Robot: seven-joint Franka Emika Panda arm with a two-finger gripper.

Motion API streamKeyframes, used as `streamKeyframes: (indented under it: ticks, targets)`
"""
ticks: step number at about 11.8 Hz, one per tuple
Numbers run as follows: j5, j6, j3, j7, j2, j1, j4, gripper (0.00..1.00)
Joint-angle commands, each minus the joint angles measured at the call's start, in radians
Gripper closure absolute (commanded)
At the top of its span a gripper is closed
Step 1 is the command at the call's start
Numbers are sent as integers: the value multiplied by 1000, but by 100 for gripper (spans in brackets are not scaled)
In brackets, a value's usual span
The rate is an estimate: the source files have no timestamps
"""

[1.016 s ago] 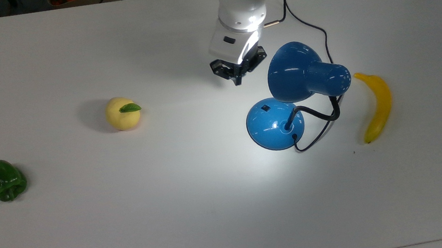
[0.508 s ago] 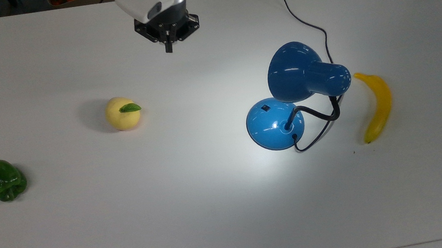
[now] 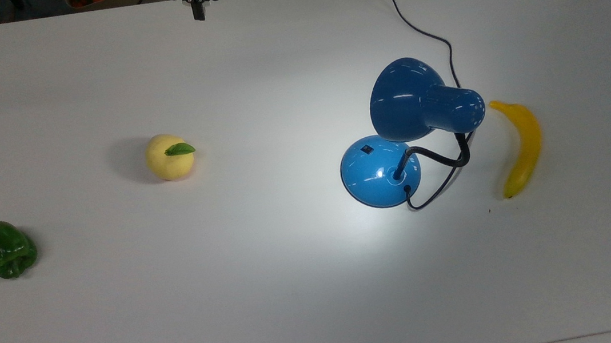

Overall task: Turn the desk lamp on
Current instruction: 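Lift the gripper off the lamp base and retract it upward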

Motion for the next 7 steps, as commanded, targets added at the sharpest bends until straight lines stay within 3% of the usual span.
streamKeyframes:
  ticks: [1,2,3,4,7]
  targets:
    - [36,-64,-8,13,7,-14,70,97]
    - [36,-61,-10,13,7,-22,73,75]
    - [34,-55,-10,10,8,-30,77,33]
    - [20,-55,-8,10,7,-30,77,0]
    - [19,-61,-8,10,7,-27,77,0]
